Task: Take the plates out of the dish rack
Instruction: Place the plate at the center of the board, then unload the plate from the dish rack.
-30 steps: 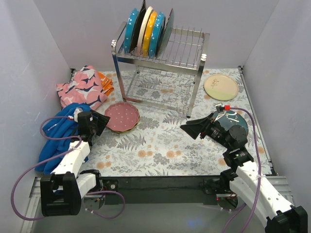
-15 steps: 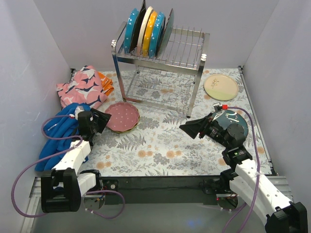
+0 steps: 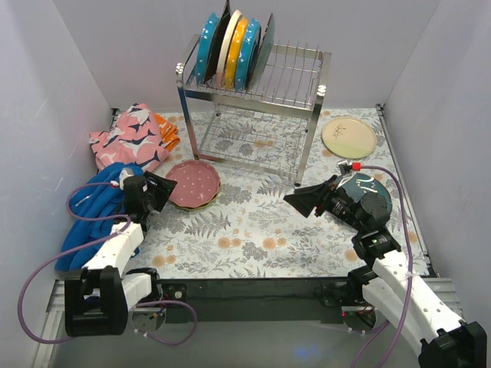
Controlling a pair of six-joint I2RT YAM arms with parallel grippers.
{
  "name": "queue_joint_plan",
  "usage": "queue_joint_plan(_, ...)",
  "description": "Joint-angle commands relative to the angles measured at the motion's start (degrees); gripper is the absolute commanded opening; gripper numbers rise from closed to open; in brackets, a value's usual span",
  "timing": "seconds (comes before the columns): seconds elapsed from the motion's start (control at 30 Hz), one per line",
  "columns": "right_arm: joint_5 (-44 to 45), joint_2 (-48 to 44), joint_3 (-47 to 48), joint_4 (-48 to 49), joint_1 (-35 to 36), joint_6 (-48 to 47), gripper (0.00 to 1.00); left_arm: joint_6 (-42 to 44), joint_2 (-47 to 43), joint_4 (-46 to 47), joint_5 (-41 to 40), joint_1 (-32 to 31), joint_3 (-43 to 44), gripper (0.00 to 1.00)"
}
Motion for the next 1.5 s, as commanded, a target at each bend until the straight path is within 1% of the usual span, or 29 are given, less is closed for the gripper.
queue_joint_plan(0.0, 1.81, 0.4, 4.42, -1.64, -0.22, -1.66, 0.91, 1.71, -7.33, -2.04, 1.91, -0.13, 3.67, 0.57)
queue_joint_plan(0.1, 2.08, 1.27, 5.83, -3.22, -0.13, -1.58, 0.9, 3.73, -8.75, -1.86, 5.86, -0.92, 4.56, 0.58)
queue_joint_plan(0.17, 3.12, 1.72, 8.46, -5.85, 0.48, -2.54, 0.9, 5.48, -8.58, -2.21, 6.58, -5.56, 5.52, 0.61)
queue_joint_plan(0.2, 4.0, 2.15, 9.43, -6.74, 0.92, -2.89, 0.9, 5.93, -8.58, -2.3, 6.75, -6.89, 5.7, 0.61)
queue_joint_plan(0.23, 4.88, 2.42, 11.87, -7.53, 1.96, -3.33, 0.89, 6.37, -8.58, -2.13, 7.1, -10.03, 6.05, 0.62)
queue_joint_plan(0.27, 6.63, 3.21, 13.12, -8.58, 2.67, -4.38, 0.89, 7.68, -8.58, -1.0, 6.85, -12.33, 5.97, 0.68)
queue_joint_plan(0.3, 7.61, 3.74, 14.61, -10.33, 3.37, -4.65, 0.89, 10.21, -8.4, -0.46, 6.06, -14.87, 6.05, 0.7)
queue_joint_plan(0.33, 8.57, 4.26, 15.84, -10.78, 5.38, -4.83, 0.89, 11.28, -7.44, -0.02, 4.57, -19.51, 5.97, 0.71)
queue_joint_plan(0.37, 9.8, 5.75, 18.11, -10.87, 6.53, -5.0, 0.89, 11.99, -6.91, 0.24, 4.65, -21.12, 5.97, 0.71)
queue_joint_plan(0.43, 10.43, 8.04, 20.67, -11.57, 10.39, -5.61, 0.89, 12.61, -5.94, 1.03, 5.7, -23.85, 5.53, 0.71)
queue_joint_plan(0.5, 13.32, 11.73, 25.68, -12.89, 13.47, -7.45, 0.89, 12.7, -5.94, 2.44, 7.72, -25.09, 4.04, 0.71)
queue_joint_plan(0.53, 14.81, 12.87, 27.61, -13.85, 16.53, -8.25, 0.89, 12.44, -6.46, 3.14, 8.16, -26.14, 3.34, 0.71)
queue_joint_plan(0.57, 17.43, 15.23, 31.28, -14.39, 18.04, -9.04, 0.89, 12.26, -7.86, 4.89, 9.03, -26.58, 2.02, 0.71)
queue_joint_plan(0.63, 19.3, 17.88, 35.69, -15.52, 20.86, -11.41, 0.89, 11.82, -9.71, 7.18, 9.65, -27.98, 0.44, 0.7)
queue_joint_plan(0.67, 20.61, 20.76, 37.98, -16.4, 21.31, -12.2, 0.89, 11.65, -10.94, 7.71, 9.48, -28.52, -0.27, 0.7)
queue_joint_plan(0.7, 21.41, 22.36, 43.4, -17.28, 21.66, -12.91, 0.89, 11.73, -12.86, 8.15, 9.13, -29.04, -1.49, 0.7)
queue_joint_plan(0.77, 23.86, 26.74, 48.96, -20.52, 21.93, -14.49, 0.9, 12.0, -14.98, 8.59, 7.9, -30.63, -2.64, 0.7)
queue_joint_plan(0.8, 25.01, 28.16, 53.69, -21.59, 21.93, -15.11, 0.9, 12.26, -16.91, 8.68, 6.68, -30.81, -3.6, 0.7)
queue_joint_plan(0.83, 26.24, 29.39, 56.26, -22.21, 21.93, -17.2, 0.9, 12.52, -17.88, 8.6, 5.97, -31.42, -4.22, 0.7)
queue_joint_plan(0.9, 32.9, 32.91, 60.39, -25.44, 21.93, -18.8, 0.91, 13.05, -20.69, 8.77, 3.96, -31.95, -5.28, 0.7)
queue_joint_plan(0.93, 36.5, 33.88, 64.94, -26.42, 21.93, -20.2, 0.91, 13.23, -21.49, 8.77, 3.07, -32.3, -6.5, 0.7)
queue_joint_plan(1.0, 38.81, 36.34, 68.92, -27.83, 21.93, -22.22, 0.91, 13.93, -22.72, 8.6, 1.4, -32.39, -7.56, 0.7)
queue_joint_plan(1.03, 42.04, 37.13, 72.94, -28.53, 21.93, -23.01, 0.91, 13.93, -23.51, 8.25, -0.61, -32.39, -8.18, 0.7)
queue_joint_plan(1.1, 45.22, 40.2, 77.62, -30.37, 21.84, -25.47, 0.92, 13.76, -23.95, 7.46, -1.68, -32.39, -7.92, 0.7)
queue_joint_plan(1.13, 47.76, 41.43, 82.6, -31.26, 21.93, -26.44, 0.92, 13.76, -23.96, 7.37, -1.16, -32.39, -7.66, 0.7)
queue_joint_plan(1.27, 52.78, 48.72, 91.85, -34.34, 21.84, -31.09, 0.93, 13.14, -23.87, 7.54, -1.33, -32.48, -7.83, 0.7)
queue_joint_plan(1.37, 55.25, 52.41, 96.78, -35.22, 21.66, -32.51, 0.94, 13.14, -23.43, 7.63, -1.25, -32.48, -7.83, 0.7)
queue_joint_plan(1.47, 57.1, 54.8, 99.16, -35.31, 21.49, -33.22, 0.94, 13.4, -23.08, 7.54, -1.24, -32.48, -7.74, 0.7)
